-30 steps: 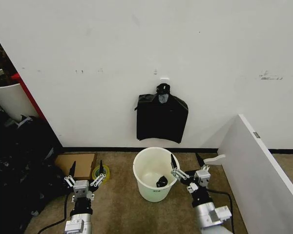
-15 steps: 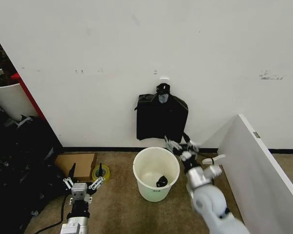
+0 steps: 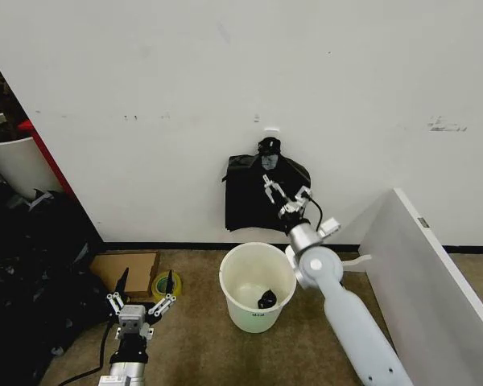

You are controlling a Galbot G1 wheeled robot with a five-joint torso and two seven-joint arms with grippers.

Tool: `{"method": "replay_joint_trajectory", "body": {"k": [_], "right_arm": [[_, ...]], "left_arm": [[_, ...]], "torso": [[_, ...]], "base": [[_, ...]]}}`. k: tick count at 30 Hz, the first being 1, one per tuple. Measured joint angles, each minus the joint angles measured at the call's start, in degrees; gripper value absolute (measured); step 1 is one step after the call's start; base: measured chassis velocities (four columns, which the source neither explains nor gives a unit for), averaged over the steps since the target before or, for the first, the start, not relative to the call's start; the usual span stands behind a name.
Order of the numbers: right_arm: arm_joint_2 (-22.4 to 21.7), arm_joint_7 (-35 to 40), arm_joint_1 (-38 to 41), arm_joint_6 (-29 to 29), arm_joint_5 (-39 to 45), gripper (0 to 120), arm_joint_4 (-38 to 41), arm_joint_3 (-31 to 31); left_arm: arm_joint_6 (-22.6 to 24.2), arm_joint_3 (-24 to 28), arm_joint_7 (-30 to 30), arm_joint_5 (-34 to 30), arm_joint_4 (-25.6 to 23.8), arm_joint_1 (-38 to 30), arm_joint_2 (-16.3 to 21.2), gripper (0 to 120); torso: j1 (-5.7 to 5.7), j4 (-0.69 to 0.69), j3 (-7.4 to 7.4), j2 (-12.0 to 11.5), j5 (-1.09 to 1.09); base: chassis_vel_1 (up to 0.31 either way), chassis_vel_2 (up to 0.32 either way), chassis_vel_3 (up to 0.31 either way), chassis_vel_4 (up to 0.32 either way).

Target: Place the garbage bag over the trash bin.

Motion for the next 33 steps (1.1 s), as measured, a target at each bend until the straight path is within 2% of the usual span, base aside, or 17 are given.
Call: {"method": "replay_joint_trajectory", "body": {"k": [12,25,31,32,33], "right_arm": [[4.02,-4.29,5.58,0.65,-1.64,100,-12.39,1.24],[5.27,-6.97,8.27,1.2,-2.49,100,-18.45,3.53],[5.23,-7.81,8.26,1.16,-2.56,87,-18.33,3.65],[5.55,-8.73,8.27,1.11,-3.15,72,-18.46,3.56],[5.62,-8.82,8.31,1.11,-3.28,69,-18.64,3.54]], "left_arm": [[-0.05,-0.08,-0.51,0.42,-2.29,2.87,-0.5,100],[-0.37,0.08,-0.94,0.83,-2.68,3.87,-1.32,100],[-0.32,0.08,-1.59,0.85,-2.49,3.78,-1.33,100],[-0.27,0.12,-1.74,0.85,-2.47,3.73,-1.27,100],[-0.26,0.12,-1.75,0.85,-2.47,3.71,-1.22,100]], "torso": [[-0.01,0.02,0.0,0.0,0.0],[-0.01,0.01,0.0,0.0,0.0],[-0.01,0.01,0.0,0.0,0.0],[-0.01,0.02,0.0,0.0,0.0],[-0.01,0.02,0.0,0.0,0.0]], "base": [[0.0,0.0,0.0,0.0],[0.0,0.0,0.0,0.0],[0.0,0.0,0.0,0.0],[0.0,0.0,0.0,0.0],[0.0,0.0,0.0,0.0]]}}
